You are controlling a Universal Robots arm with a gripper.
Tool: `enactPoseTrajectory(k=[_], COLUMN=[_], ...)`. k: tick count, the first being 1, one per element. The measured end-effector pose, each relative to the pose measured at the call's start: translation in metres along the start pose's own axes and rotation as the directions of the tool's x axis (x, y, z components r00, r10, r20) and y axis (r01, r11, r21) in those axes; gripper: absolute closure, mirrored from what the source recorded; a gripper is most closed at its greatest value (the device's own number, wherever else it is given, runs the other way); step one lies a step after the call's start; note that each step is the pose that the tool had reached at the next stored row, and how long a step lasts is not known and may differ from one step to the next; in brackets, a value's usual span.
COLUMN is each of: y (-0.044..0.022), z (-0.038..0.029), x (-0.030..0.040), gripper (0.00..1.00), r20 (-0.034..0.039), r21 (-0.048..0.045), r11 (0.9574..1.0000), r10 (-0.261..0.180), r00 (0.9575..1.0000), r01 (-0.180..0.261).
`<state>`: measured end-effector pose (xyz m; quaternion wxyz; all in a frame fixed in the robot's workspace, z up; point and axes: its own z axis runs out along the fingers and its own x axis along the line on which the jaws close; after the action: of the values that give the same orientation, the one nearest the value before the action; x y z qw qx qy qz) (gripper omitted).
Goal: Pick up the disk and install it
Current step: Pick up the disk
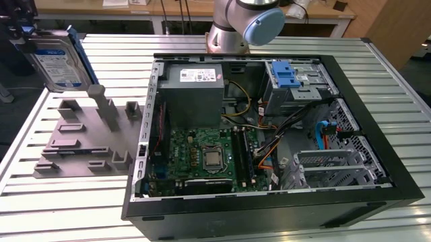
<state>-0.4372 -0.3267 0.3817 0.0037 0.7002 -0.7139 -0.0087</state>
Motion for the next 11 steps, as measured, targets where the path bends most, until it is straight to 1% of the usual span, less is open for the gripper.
enactPoseTrajectory(k=[11], y=[0.0002], z=[-0.0109], x=[-0.0001], gripper=[0.64], r20=[0.0], r21=[0.0], r11=[1.0], r10=[0.0], r00=[1.0], r01=[0.0])
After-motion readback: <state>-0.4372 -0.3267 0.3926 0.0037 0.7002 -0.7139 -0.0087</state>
